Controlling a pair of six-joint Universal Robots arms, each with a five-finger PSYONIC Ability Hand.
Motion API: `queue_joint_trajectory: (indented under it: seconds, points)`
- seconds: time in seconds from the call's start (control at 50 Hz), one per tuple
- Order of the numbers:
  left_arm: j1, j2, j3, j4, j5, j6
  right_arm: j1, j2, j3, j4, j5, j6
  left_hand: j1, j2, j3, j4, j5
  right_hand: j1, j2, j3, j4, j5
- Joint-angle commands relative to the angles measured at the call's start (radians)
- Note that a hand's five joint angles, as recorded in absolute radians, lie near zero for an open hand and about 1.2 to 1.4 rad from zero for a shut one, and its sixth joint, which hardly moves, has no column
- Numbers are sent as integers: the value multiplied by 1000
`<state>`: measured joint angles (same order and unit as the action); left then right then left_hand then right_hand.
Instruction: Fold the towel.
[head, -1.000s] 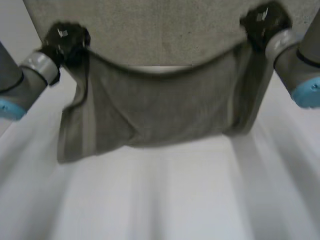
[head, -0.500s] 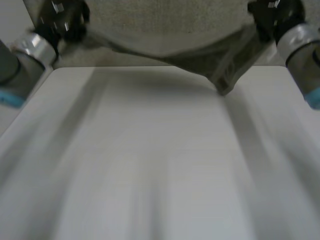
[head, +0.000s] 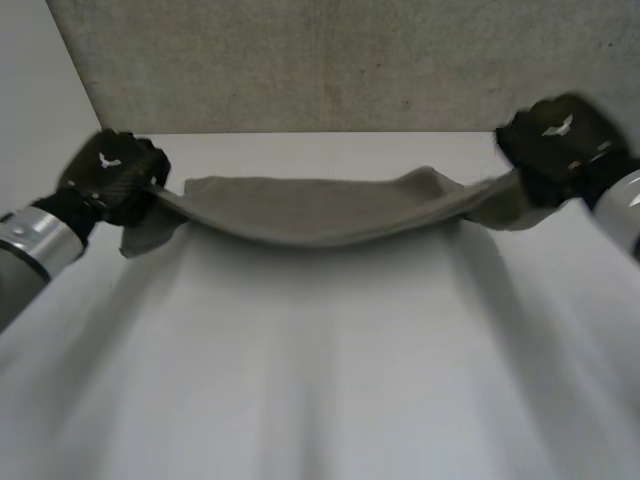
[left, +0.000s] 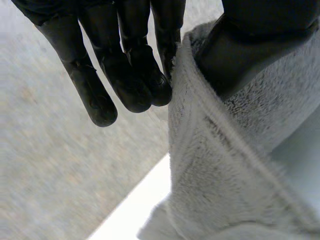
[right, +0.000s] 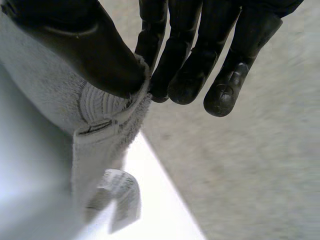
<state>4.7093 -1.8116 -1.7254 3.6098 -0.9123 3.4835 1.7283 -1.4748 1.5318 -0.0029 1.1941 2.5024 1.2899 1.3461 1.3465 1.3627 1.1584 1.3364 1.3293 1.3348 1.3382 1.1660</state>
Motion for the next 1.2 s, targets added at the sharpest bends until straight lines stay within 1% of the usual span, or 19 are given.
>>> queue_joint_trajectory:
  seconds: [0.02, 0.1, 0.16, 0.2, 0.28, 0.32, 0.38, 0.42, 0.52, 0.86, 0.98, 1.0, 1.02, 1.04, 1.06, 1.08, 1.1, 1.12, 1.2]
  points:
    - [35, 207, -28, -16, 24, -43, -79, -167, -65, 167, -17, 0, 106, 50, 50, 34, 63, 60, 67, 61, 58, 56]
    - [43, 228, -7, -8, 27, -101, -118, -127, -107, 228, -76, -13, 106, 50, 50, 34, 63, 60, 67, 61, 58, 56]
    - [45, 221, 4, -5, 29, -113, -124, -75, -116, 230, -83, -16, 106, 50, 50, 34, 63, 60, 67, 61, 58, 56]
    - [46, 164, 36, -5, 26, -120, -124, 28, -159, 234, -88, -30, 106, 50, 50, 34, 63, 60, 67, 61, 58, 56]
    - [45, 49, 89, -11, 26, -113, -119, 113, -196, 238, -80, -54, 106, 50, 50, 34, 63, 60, 67, 61, 58, 56]
    - [41, -6, 122, -16, 24, -113, -107, 192, -241, 238, -58, -77, 106, 50, 50, 34, 63, 60, 67, 61, 58, 56]
    - [31, -114, 188, -22, 23, -112, -98, 232, -271, 234, -41, -79, 106, 50, 50, 34, 63, 60, 67, 61, 58, 56]
    - [19, -204, 254, -31, 15, -113, -73, 303, -314, 231, -4, -79, 106, 50, 50, 34, 63, 60, 67, 61, 58, 56]
    - [-4, -311, 361, -46, 1, -113, -39, 384, -381, 209, 47, -76, 106, 50, 50, 34, 63, 60, 67, 61, 58, 56]
    - [-69, -617, 707, -71, -65, -112, 20, 662, -568, 46, 143, -60, 106, 50, 50, 34, 63, 60, 67, 61, 58, 56]
    - [-87, -677, 768, -86, -85, -112, 30, 723, -618, 34, 153, -60, 106, 50, 50, 34, 63, 60, 67, 61, 58, 56]
    - [-93, -692, 782, -86, -89, -112, 31, 741, -633, 34, 153, -59, -73, -130, -130, -146, -116, 60, 67, 61, 58, 56]
    - [-97, -703, 794, -86, -94, -112, 31, 757, -645, 34, 154, -57, -424, -480, -481, -497, -467, 60, 67, 61, 58, 56]
    - [-97, -703, 794, -86, -94, -112, 31, 757, -645, 34, 154, -57, -428, -484, -484, -500, -471, 60, 67, 61, 58, 56]
    - [-97, -713, 805, -88, -100, -112, 31, 769, -654, 34, 153, -56, -829, -885, -885, -901, -872, -183, -176, -182, -185, -187]
    - [-97, -718, 811, -88, -111, -112, 33, 775, -663, 32, 154, -53, -1115, -1172, -1172, -1188, -1158, -721, -713, -719, -722, -725]
    - [-97, -718, 811, -88, -111, -112, 33, 775, -664, 32, 154, -53, -1115, -1172, -1172, -1188, -1158, -726, -719, -724, -728, -730]
    - [-98, -716, 814, -88, -126, -112, 37, 780, -670, 27, 160, -42, -1103, -1159, -1160, -1176, -1146, -1162, -1155, -1160, -1164, -1166]
    - [-98, -706, 814, -88, -145, -112, 42, 777, -679, 1, 179, -7, -1106, -1162, -1162, -1179, -1149, -1162, -1155, -1160, -1164, -1166]
